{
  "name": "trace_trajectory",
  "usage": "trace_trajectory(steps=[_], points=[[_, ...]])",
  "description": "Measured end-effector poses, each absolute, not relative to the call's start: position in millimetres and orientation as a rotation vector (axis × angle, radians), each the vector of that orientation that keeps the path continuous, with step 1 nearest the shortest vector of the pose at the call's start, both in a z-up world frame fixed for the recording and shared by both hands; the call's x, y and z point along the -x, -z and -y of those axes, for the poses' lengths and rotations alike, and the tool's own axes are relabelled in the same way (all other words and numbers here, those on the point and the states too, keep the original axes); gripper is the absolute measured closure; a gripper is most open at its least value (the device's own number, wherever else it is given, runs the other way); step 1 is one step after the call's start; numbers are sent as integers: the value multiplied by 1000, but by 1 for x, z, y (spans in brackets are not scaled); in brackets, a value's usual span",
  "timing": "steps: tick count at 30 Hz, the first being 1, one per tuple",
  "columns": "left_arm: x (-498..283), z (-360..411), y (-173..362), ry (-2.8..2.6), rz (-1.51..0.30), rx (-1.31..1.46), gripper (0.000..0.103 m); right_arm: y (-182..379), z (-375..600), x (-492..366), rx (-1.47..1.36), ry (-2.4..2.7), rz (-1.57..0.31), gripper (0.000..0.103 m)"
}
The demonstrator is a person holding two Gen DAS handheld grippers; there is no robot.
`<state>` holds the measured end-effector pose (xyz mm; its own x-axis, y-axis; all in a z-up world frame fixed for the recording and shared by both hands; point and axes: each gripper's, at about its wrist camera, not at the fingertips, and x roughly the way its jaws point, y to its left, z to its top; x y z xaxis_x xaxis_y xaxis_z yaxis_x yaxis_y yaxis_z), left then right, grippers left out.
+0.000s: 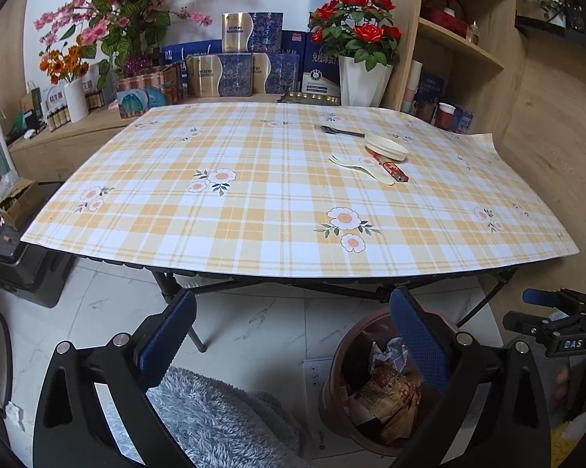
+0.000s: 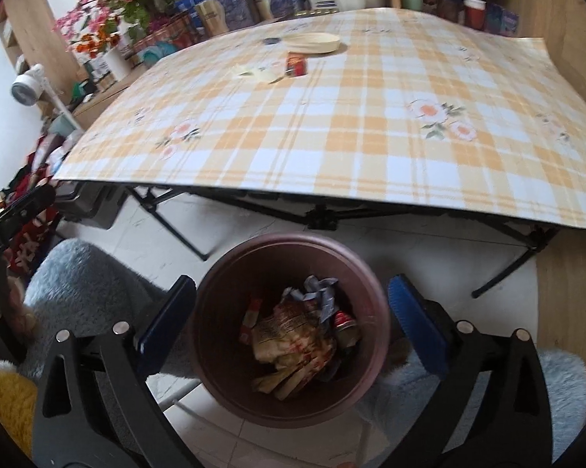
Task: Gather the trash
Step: 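Move both tools back over the table toward the white plate and fork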
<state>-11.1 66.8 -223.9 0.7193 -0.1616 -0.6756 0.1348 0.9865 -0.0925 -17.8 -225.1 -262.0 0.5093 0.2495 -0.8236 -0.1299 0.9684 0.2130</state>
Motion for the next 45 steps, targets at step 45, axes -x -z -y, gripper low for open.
trace_trajectory(steps=[45], points=[[-161,-81,226,225,-797,204,6,261,183,-313,-13,-268,-1022,6]])
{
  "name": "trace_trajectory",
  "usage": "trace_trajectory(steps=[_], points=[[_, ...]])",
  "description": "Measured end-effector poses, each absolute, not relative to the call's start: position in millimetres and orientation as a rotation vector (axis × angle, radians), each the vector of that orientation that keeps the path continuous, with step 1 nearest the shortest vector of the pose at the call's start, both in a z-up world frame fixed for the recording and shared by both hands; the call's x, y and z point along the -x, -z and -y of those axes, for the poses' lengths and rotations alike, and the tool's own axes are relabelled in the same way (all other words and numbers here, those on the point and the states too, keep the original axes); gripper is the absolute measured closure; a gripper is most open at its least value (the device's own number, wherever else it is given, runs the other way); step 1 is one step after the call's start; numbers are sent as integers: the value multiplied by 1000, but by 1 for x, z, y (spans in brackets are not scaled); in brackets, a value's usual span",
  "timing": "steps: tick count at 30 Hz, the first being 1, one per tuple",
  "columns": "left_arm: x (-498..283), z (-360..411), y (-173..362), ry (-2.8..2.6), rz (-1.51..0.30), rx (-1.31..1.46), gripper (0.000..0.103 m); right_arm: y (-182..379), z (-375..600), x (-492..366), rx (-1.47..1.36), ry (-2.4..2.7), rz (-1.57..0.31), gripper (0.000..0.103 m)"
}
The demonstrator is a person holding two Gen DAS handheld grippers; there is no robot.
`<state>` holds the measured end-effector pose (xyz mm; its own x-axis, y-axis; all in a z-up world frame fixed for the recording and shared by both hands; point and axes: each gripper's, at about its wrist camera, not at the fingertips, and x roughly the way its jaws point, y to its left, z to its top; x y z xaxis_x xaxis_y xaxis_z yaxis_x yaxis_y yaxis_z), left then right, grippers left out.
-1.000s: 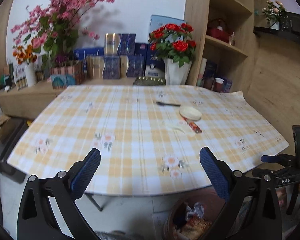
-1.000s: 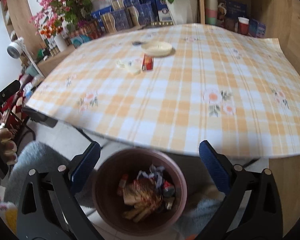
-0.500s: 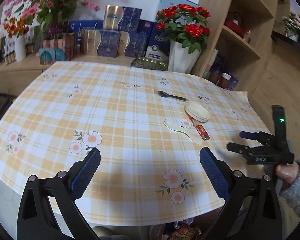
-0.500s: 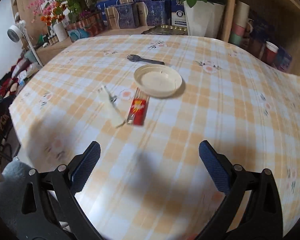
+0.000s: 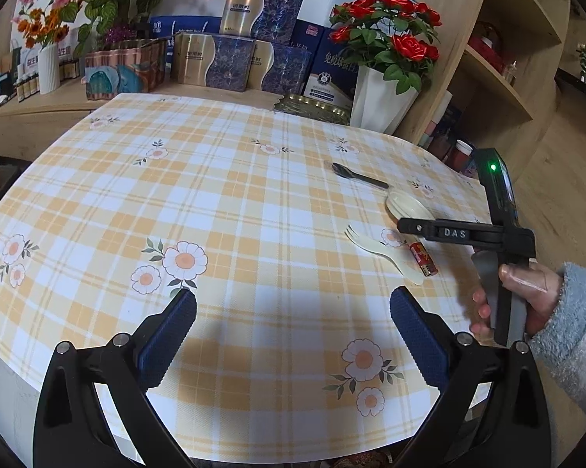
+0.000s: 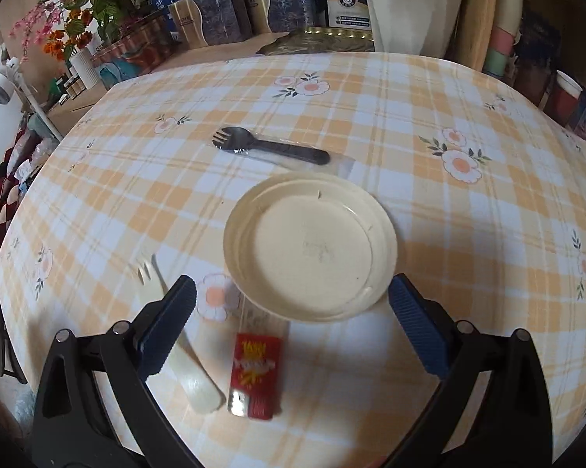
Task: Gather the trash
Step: 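Move both tools back over the table toward the white plate and fork, then grasp the white plate rim with the right tool while the left tool reaches for the white fork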
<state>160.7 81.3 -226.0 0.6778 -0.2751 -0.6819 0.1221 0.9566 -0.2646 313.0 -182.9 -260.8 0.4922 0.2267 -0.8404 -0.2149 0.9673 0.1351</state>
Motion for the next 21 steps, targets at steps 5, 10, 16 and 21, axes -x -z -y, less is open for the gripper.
trace_trajectory(steps=[5,10,16,21], points=[[-162,-76,225,227,-797,208,6,263,176,-328,-26,-270,-1048,6],[-165,-69,226,258,-814,249,6,266,179,-341,-63,-208,-1065,6],[-165,-58,228,286,-824,237,6,268,179,-351,-75,-198,-1078,6],[-169,-55,230,295,-854,268,10,262,185,-351,-123,-260,-1068,16]])
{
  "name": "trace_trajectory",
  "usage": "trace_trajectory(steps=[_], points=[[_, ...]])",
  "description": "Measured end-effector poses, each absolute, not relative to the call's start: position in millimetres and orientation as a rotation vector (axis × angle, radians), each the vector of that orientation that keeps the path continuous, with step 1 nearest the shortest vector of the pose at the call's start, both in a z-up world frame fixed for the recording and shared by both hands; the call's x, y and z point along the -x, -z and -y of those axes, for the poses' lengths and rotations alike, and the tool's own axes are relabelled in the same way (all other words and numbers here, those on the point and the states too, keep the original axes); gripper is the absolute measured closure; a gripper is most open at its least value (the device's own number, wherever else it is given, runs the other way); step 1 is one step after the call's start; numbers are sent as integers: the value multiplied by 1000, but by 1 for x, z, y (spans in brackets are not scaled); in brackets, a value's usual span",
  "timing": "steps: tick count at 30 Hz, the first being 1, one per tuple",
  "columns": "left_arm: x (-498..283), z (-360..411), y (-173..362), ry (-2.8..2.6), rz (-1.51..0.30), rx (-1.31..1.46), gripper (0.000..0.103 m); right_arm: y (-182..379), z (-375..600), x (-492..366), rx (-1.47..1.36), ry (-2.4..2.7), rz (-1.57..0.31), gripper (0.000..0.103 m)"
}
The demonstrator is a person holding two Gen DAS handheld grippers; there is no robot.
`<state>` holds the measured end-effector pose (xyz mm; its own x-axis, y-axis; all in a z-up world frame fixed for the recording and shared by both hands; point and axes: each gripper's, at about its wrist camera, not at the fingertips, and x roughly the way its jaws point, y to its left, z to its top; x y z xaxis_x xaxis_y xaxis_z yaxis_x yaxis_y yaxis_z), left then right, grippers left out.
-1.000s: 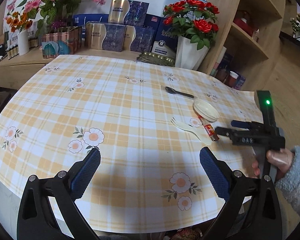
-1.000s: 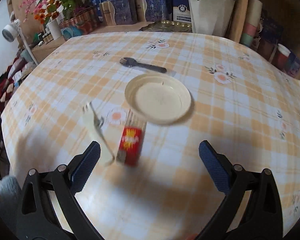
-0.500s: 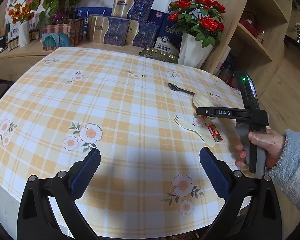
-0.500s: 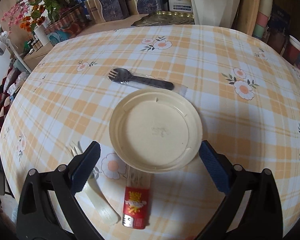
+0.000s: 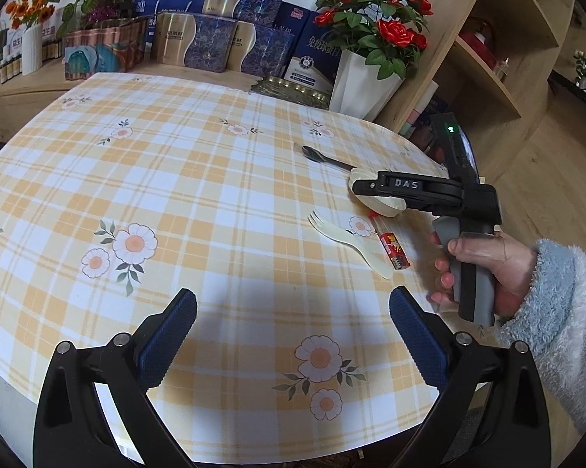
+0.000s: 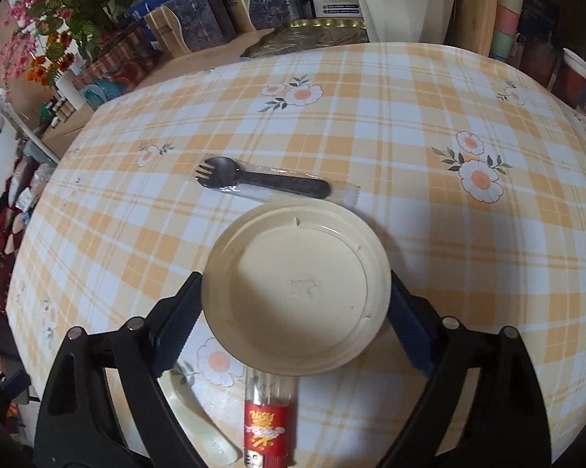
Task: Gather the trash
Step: 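Grasp the white plate rim with the right tool while the left tool reaches for the white fork, then grasp the white plastic fork with the left tool while the right tool lifts the plate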
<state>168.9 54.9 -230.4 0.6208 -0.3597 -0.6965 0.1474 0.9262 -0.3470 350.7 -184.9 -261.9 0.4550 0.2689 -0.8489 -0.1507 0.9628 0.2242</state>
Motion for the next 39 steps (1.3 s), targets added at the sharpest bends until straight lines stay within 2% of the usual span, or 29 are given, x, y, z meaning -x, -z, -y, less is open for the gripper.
trace_trajectory(steps=[5,7,10,17,19,20,30,39], points=[[-181,-43,233,329,-901,290,29,245,198,-333,-155,-282,-1002,16],[-187,-34,235,337,-924,295,44,235,207,-320,-174,-287,-965,16],[-200,-14,239,350,-964,302,58,224,223,-298,-196,-289,-914,16],[-231,34,255,386,-1046,331,60,218,264,-250,-288,-279,-856,16],[-241,45,260,365,-1072,302,72,218,276,-239,-314,-270,-845,16],[-245,48,262,353,-1085,293,74,218,281,-235,-325,-265,-841,16],[-271,60,270,292,-1113,227,79,226,318,-209,-403,-242,-810,16],[-291,81,268,232,-1087,94,79,228,324,-199,-408,-240,-802,16]])
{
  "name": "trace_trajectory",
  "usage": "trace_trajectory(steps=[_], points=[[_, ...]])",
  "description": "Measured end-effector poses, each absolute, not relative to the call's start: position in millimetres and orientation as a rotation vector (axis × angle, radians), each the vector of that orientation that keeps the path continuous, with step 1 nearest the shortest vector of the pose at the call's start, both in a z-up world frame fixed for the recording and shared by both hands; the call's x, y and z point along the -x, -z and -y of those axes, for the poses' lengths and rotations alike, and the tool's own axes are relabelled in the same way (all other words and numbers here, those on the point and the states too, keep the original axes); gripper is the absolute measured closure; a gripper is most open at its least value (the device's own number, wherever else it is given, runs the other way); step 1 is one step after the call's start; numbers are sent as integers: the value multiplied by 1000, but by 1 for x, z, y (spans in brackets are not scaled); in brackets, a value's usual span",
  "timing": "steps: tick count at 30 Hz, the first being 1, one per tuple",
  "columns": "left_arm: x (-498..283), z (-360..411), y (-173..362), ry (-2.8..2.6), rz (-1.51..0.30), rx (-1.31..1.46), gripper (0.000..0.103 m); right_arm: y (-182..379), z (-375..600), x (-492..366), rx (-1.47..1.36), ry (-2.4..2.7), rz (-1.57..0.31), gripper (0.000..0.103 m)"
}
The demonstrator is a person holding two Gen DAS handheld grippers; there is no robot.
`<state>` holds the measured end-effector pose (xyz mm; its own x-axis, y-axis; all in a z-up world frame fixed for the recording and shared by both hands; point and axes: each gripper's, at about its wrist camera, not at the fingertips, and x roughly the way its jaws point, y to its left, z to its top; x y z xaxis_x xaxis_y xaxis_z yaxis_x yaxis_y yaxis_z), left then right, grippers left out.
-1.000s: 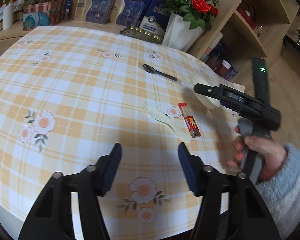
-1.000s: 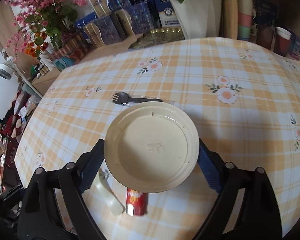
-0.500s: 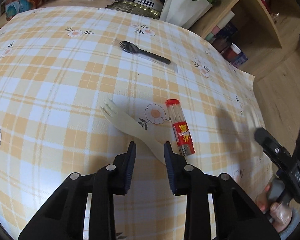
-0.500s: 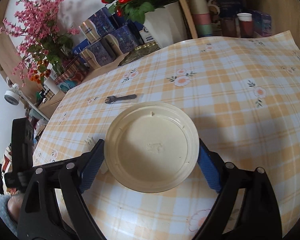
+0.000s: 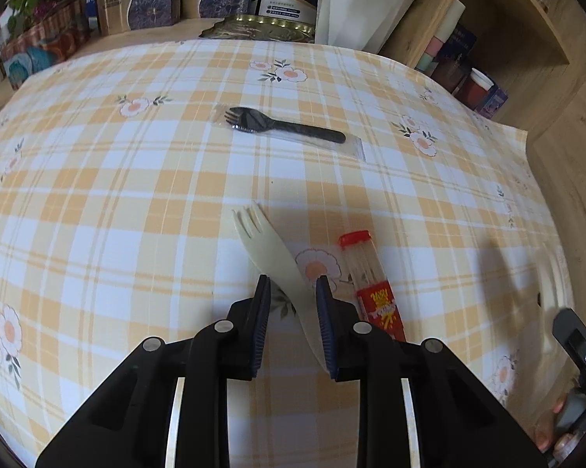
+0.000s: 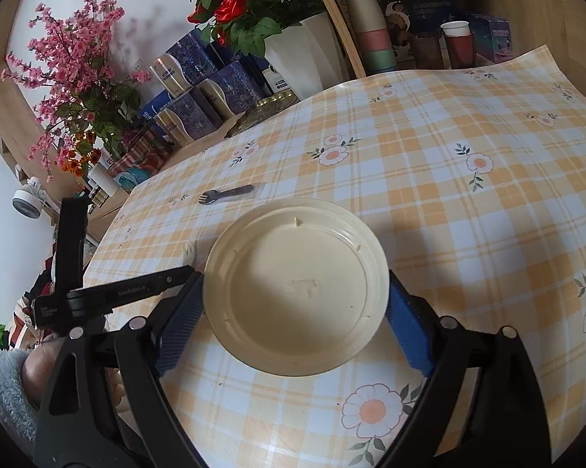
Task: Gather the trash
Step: 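Grasp the white plastic fork with the left tool while the right tool lifts the plate, then drop the white fork into the brown bin with the left tool while the right tool carries the plate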
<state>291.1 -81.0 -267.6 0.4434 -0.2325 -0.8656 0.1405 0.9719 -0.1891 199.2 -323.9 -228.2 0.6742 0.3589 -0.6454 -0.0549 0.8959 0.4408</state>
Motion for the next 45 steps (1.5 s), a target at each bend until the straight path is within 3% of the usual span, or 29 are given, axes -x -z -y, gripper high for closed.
trace_trajectory(steps=[5,7,22,31,45], points=[[-293,101,268,203,-1053,-54,80,232,328,-193,-425,-234,-803,16],[-292,102,268,268,-1052,-54,91,233,329,-191,-430,-232,-806,16],[-224,54,227,471,-1026,97,91,222,313,-159,-434,-256,-802,16],[-151,47,193,587,-962,52,91,210,299,-119,-438,-260,-812,16],[-40,53,205,779,-991,-41,91,188,293,-30,-418,-228,-801,16]])
